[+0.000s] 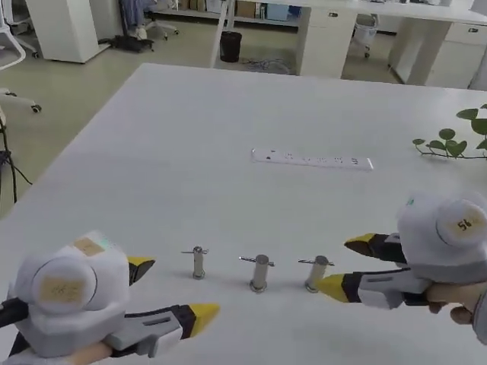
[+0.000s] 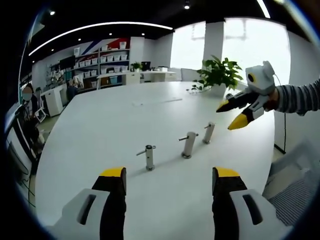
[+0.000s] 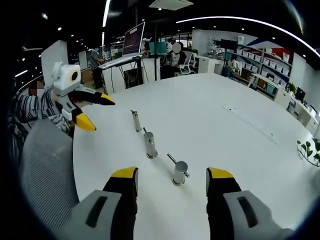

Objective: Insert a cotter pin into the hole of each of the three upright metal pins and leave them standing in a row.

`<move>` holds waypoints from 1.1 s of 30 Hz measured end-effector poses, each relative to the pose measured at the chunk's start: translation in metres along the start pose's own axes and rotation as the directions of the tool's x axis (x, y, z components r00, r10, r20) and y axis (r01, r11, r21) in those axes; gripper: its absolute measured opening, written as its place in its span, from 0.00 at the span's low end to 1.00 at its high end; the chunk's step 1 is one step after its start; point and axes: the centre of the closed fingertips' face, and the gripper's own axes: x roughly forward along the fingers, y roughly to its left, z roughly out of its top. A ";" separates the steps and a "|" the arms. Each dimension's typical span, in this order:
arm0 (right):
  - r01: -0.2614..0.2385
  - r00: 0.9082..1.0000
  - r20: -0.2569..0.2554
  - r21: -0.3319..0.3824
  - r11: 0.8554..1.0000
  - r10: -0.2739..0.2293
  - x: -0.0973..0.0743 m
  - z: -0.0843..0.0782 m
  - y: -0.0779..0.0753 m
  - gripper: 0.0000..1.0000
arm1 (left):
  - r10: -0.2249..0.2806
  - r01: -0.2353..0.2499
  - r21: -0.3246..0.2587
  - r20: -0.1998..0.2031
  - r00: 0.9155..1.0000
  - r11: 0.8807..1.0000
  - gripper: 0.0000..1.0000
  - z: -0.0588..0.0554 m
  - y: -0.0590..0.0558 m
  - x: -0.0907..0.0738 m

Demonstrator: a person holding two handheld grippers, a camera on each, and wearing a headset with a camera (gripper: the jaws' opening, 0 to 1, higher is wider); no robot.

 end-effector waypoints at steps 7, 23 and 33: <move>0.061 0.995 0.071 0.099 0.993 -0.068 -0.015 0.001 0.006 0.59 | 0.009 -0.008 -0.020 0.037 0.999 1.000 0.70 0.007 -0.001 -0.006; 0.149 0.967 0.174 0.214 0.965 -0.188 -0.030 -0.011 0.029 0.63 | 0.061 -0.060 -0.017 0.077 0.995 0.998 0.87 0.011 0.001 -0.016; 0.188 0.957 0.175 0.235 0.954 -0.232 -0.027 -0.015 0.042 0.68 | 0.083 -0.080 -0.039 0.081 0.993 0.996 0.98 0.007 0.002 -0.019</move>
